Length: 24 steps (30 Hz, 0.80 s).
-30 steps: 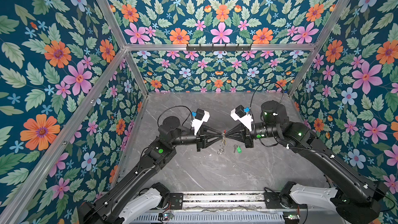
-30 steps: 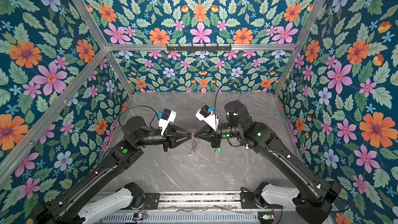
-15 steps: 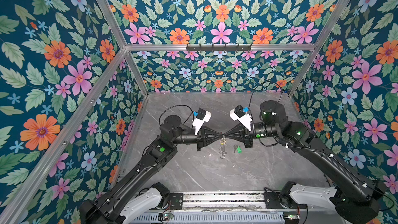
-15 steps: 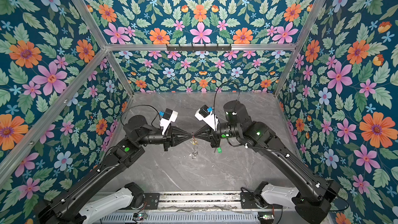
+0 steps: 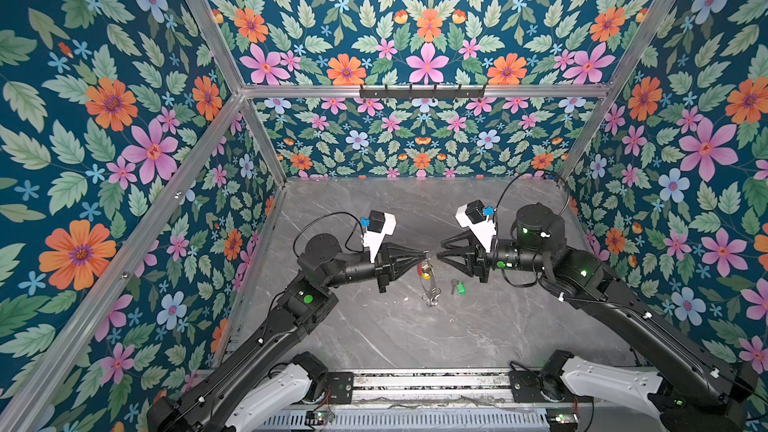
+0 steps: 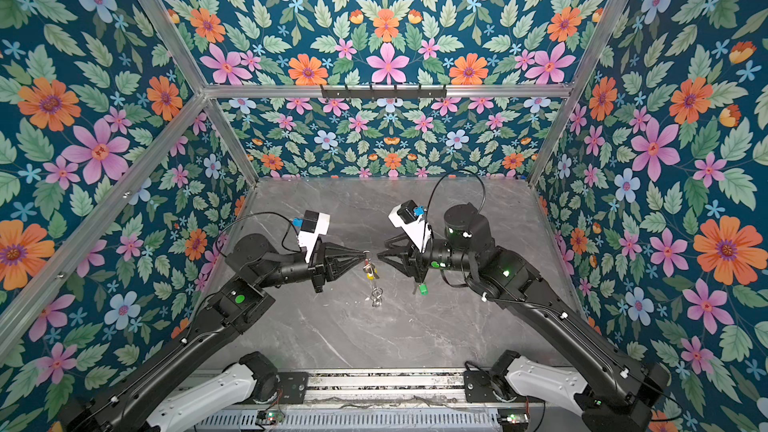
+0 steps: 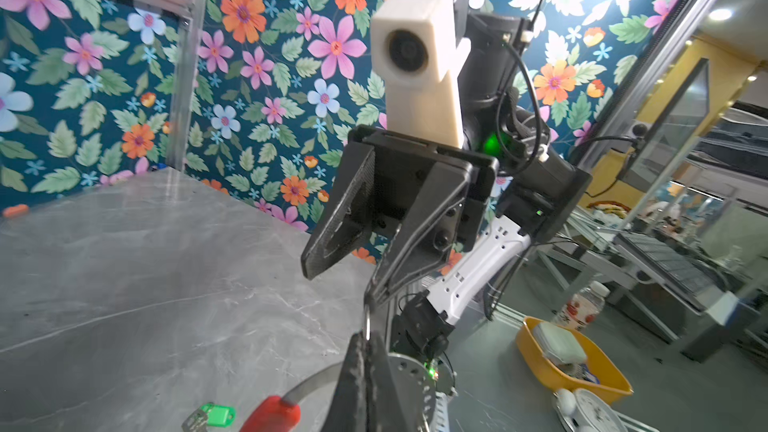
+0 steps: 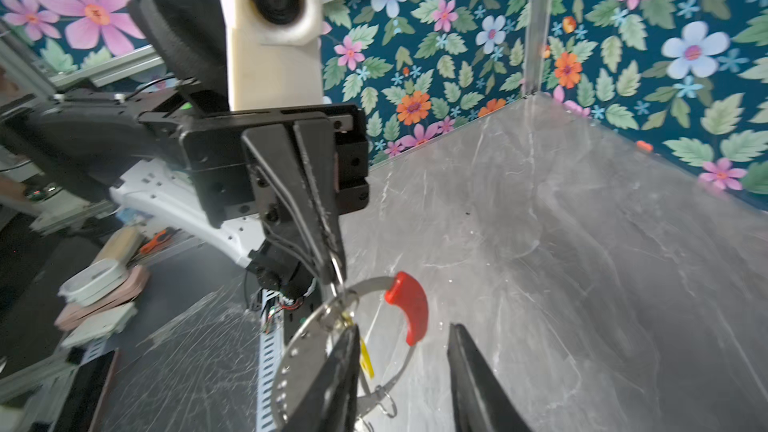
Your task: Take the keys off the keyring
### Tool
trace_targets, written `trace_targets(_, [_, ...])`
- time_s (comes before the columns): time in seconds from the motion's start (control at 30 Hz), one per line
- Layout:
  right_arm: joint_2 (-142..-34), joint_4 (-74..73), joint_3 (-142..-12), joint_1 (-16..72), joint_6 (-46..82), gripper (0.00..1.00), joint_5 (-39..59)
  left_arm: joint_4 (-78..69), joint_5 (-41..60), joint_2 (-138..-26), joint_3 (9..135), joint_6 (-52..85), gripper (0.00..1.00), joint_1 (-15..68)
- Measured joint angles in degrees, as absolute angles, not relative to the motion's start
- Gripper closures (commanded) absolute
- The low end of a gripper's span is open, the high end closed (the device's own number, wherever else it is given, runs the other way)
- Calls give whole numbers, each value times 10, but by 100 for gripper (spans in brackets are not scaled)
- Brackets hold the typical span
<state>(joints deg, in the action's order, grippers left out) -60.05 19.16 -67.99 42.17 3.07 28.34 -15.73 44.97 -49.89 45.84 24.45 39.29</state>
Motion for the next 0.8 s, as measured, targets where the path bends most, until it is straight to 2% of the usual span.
trace_targets(0.47, [-570,75,-587,422,75,62,223,-145,149,-499,446,131,100,514])
trace_targets(0.8, [-562,57,-565,422,86,62,208,-148,60,-497,434,104,100,526])
